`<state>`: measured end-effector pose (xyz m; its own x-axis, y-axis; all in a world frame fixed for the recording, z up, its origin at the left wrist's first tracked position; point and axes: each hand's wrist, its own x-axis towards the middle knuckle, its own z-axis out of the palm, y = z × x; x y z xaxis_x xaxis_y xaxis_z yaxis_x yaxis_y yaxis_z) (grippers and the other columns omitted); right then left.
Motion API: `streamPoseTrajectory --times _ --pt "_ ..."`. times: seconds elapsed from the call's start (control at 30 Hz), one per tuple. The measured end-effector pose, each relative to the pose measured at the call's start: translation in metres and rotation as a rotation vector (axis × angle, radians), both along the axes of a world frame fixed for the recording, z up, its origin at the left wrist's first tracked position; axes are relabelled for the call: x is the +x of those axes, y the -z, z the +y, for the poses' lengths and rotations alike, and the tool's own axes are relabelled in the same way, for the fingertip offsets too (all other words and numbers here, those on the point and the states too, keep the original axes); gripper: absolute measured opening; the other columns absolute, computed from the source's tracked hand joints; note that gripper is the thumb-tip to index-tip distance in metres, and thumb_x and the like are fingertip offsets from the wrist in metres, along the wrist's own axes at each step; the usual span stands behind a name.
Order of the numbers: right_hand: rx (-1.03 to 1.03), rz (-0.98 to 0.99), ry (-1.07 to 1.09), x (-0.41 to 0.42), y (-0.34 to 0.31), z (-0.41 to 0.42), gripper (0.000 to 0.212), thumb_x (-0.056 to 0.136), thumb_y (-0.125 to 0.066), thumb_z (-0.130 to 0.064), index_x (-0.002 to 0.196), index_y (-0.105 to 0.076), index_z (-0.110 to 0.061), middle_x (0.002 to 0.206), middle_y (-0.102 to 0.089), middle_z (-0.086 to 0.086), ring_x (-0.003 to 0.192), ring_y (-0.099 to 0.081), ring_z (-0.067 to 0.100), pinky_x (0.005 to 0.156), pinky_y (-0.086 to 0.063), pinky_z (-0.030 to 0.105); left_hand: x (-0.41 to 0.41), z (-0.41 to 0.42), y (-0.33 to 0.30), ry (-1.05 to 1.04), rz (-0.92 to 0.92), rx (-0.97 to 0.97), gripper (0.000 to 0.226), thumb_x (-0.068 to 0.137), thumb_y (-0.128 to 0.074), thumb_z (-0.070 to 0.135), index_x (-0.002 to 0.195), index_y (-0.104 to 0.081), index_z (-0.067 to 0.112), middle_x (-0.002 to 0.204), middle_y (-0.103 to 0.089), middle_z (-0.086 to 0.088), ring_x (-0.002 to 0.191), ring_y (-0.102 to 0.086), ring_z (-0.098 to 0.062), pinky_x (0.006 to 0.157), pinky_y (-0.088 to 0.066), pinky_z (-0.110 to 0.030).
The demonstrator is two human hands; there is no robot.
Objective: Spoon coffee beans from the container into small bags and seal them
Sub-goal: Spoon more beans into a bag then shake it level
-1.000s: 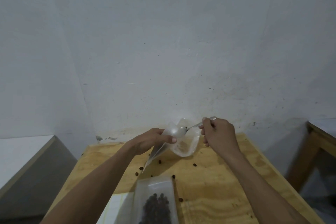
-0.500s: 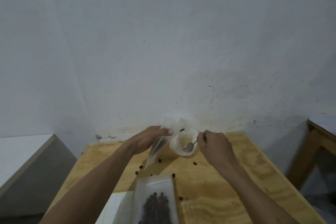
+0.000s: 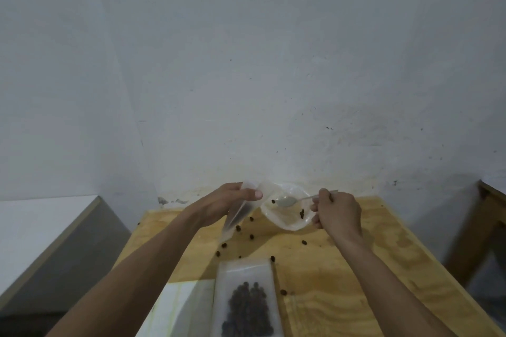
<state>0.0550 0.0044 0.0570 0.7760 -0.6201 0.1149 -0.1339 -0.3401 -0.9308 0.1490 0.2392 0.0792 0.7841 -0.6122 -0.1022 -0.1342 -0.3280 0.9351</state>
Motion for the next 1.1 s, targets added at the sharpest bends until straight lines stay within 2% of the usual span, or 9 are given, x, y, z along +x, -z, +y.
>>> streamPoseTrajectory --times 0.07,0.17,0.23,0.37,0.43,0.57,0.83,0.93,1.1 --pt "-0.232 -0.029 0.015 0.000 0.001 -0.004 0.045 0.105 -0.043 -0.023 0.075 -0.069 -0.002 0.061 -0.069 0.008 0.046 -0.063 0.021 0.051 -0.056 0.037 -0.003 -0.006 0.004 0.024 -0.015 0.053 0.027 0.087 -0.070 0.047 0.109 -0.070 0.032 0.108 -0.074 0.015 0.105 -0.066 -0.011 0.091 -0.045 -0.032" --pt "-0.538 -0.008 0.043 -0.004 0.001 -0.008 0.047 0.106 -0.042 -0.025 0.068 -0.060 -0.005 0.048 -0.051 0.003 0.043 -0.048 0.019 0.042 -0.030 0.028 -0.009 -0.017 0.006 0.070 0.019 0.129 0.019 0.093 -0.067 0.039 0.112 -0.066 0.035 0.114 -0.069 0.017 0.106 -0.063 -0.005 0.088 -0.044 -0.026" --pt "-0.669 -0.006 0.072 -0.009 0.002 -0.011 0.046 0.105 -0.043 -0.024 0.064 -0.055 -0.009 0.047 -0.043 -0.002 0.044 -0.044 0.019 0.043 -0.021 0.026 -0.010 -0.026 0.010 0.095 0.021 0.181 0.025 0.092 -0.068 0.043 0.116 -0.065 0.035 0.116 -0.066 0.019 0.107 -0.059 -0.003 0.090 -0.043 -0.027" --pt "-0.810 0.060 0.110 -0.016 0.008 -0.013 0.042 0.106 -0.041 -0.024 0.069 -0.055 -0.009 0.055 -0.047 0.000 0.052 -0.047 0.027 0.048 -0.026 0.029 -0.012 -0.048 0.013 0.118 0.032 0.238 0.070 0.080 -0.071 0.062 0.138 -0.061 0.024 0.136 -0.060 0.005 0.125 -0.055 -0.022 0.103 -0.041 -0.037" --pt "-0.852 0.130 0.134 -0.018 0.010 -0.012 0.043 0.106 -0.038 -0.025 0.077 -0.064 -0.006 0.067 -0.063 0.009 0.059 -0.055 0.031 0.053 -0.031 0.031 -0.012 -0.058 0.012 0.115 0.024 0.248 0.066 0.085 -0.071 0.059 0.140 -0.059 0.023 0.140 -0.055 0.006 0.130 -0.049 -0.021 0.105 -0.035 -0.037" --pt "-0.794 0.228 0.122 -0.017 0.015 -0.011 0.046 0.108 -0.034 -0.027 0.091 -0.069 -0.003 0.087 -0.072 0.015 0.080 -0.068 0.035 0.060 -0.036 0.032 -0.008 -0.074 0.012 0.101 0.028 0.259 0.064 0.087 -0.069 0.057 0.141 -0.059 0.023 0.154 -0.049 0.000 0.140 -0.043 -0.025 0.110 -0.031 -0.038" --pt "-0.661 0.251 0.158 -0.010 0.018 -0.020 0.049 0.108 -0.034 -0.025 0.087 -0.071 0.000 0.076 -0.065 0.013 0.067 -0.057 0.030 0.058 -0.035 0.031 -0.010 -0.095 0.011 0.112 0.038 0.157 0.057 0.093 -0.066 0.050 0.142 -0.059 0.021 0.150 -0.053 0.001 0.130 -0.049 -0.022 0.103 -0.032 -0.033" --pt "-0.648 0.261 0.127 -0.012 0.014 -0.018 0.049 0.108 -0.034 -0.026 0.085 -0.069 -0.001 0.069 -0.054 0.006 0.064 -0.050 0.025 0.057 -0.032 0.031 -0.002 -0.100 0.016 0.092 0.025 0.194 0.069 0.087 -0.069 0.060 0.142 -0.060 0.021 0.150 -0.053 0.001 0.134 -0.049 -0.025 0.108 -0.035 -0.037" --pt "-0.622 0.212 0.177 -0.021 0.009 -0.024 0.046 0.108 -0.037 -0.025 0.070 -0.057 -0.007 0.064 -0.052 0.008 0.062 -0.049 0.027 0.056 -0.032 0.032 0.005 -0.102 0.030 -0.007 0.032 0.154 0.099 0.060 -0.074 0.082 0.136 -0.065 0.019 0.145 -0.059 -0.001 0.126 -0.056 -0.023 0.110 -0.041 -0.041"
